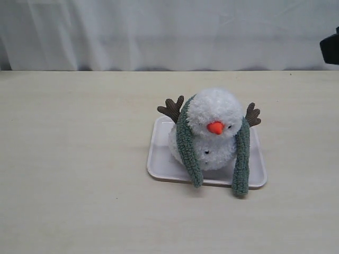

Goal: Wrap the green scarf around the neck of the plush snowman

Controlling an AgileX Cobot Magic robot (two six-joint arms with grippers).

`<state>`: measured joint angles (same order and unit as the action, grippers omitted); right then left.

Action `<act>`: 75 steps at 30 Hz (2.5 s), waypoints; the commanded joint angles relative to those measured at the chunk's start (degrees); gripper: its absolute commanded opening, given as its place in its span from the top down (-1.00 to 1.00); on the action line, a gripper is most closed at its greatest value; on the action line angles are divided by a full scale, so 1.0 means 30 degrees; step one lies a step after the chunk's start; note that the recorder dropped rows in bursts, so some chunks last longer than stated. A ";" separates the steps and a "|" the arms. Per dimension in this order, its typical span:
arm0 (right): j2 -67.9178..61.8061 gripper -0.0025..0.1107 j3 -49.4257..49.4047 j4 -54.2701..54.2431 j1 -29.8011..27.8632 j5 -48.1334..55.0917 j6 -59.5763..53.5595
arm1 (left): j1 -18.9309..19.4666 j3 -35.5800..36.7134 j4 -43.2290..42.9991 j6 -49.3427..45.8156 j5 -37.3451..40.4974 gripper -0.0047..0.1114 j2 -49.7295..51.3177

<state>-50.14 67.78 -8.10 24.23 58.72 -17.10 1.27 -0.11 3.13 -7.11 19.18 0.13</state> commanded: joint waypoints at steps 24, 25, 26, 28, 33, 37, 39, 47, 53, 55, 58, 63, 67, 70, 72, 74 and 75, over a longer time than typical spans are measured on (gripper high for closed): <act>0.9474 0.89 0.0050 -0.0488 -0.0040 -0.6503 0.1138 | -0.0001 0.0038 -0.0022 0.0004 -0.0218 0.92 -0.0043; 1.0003 0.89 0.0013 -0.0488 -0.0040 -0.6503 0.1138 | -0.0001 0.0038 -0.0022 0.0004 -0.0218 0.92 -0.0043; 1.0615 0.89 -0.0063 -0.0488 -0.0040 -0.6464 0.1193 | -0.0001 0.0038 -0.0022 0.0004 -0.0218 0.92 -0.0043; 1.1984 0.89 -0.0063 -0.0488 -0.0040 -0.6321 0.1582 | -0.0001 0.0038 -0.0022 0.0004 -0.0218 0.92 -0.0043; 1.4855 0.89 -0.0063 -0.0488 -0.0040 -0.6284 0.1582 | -0.0001 0.0038 -0.0022 0.0004 -0.0218 0.92 -0.0043; 1.6603 0.89 -0.0063 -0.0488 -0.0040 -0.6284 0.1582 | -0.0001 0.0038 -0.0022 0.0004 -0.0218 0.92 -0.0043; 1.6715 0.89 -0.0063 -0.0488 -0.0040 -0.6284 0.1582 | -0.0001 0.0038 -0.0022 0.0004 -0.0218 0.92 -0.0043; 1.6715 0.89 0.0679 -0.0488 -0.0040 -0.6115 0.1582 | -0.0001 0.0038 -0.0022 0.0004 -0.0218 0.92 -0.0043; 1.6715 0.89 0.0977 -0.0488 -0.0040 -0.6121 0.1582 | -0.0001 0.0038 -0.0022 0.0004 -0.0218 0.92 -0.0043; 1.6715 0.89 0.0977 -0.0488 -0.0040 -0.6121 0.1582 | -0.0001 0.0038 -0.0022 0.0004 -0.0218 0.92 -0.0043; 1.6715 0.89 0.0977 -0.0488 -0.0040 -0.6073 0.1582 | -0.0001 0.0038 -0.0022 0.0004 -0.0218 0.92 -0.0043; 1.6715 0.89 0.0901 -0.0488 -0.0040 -0.6109 0.1582 | -0.0001 0.0038 -0.0022 0.0004 -0.0218 0.92 -0.0043; 1.6715 0.89 0.0822 -0.0433 -0.0517 -0.6056 0.1582 | -0.0001 0.0038 -0.0022 0.0004 -0.0218 0.92 -0.0043; 1.6715 0.89 0.0822 -0.0433 -0.1563 -0.6056 0.1582 | -0.0001 0.0038 -0.0022 0.0004 -0.0218 0.92 -0.0043; 1.6715 0.89 0.0822 -0.0433 -0.2471 -0.6056 0.1582 | -0.0001 0.0038 -0.0022 0.0004 -0.0218 0.92 -0.0043; 1.6715 0.89 0.0822 -0.0433 -0.3450 -0.6056 0.1582 | -0.0001 0.0038 -0.0022 0.0004 -0.0218 0.92 -0.0043; 1.6715 0.89 0.0822 -0.0433 -0.3841 -0.6056 0.1582 | -0.0001 0.0038 -0.0022 0.0004 -0.0218 0.92 -0.0043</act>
<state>-0.02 70.51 -9.39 15.85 39.93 -12.58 1.27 -0.11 3.13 -7.11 19.18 0.13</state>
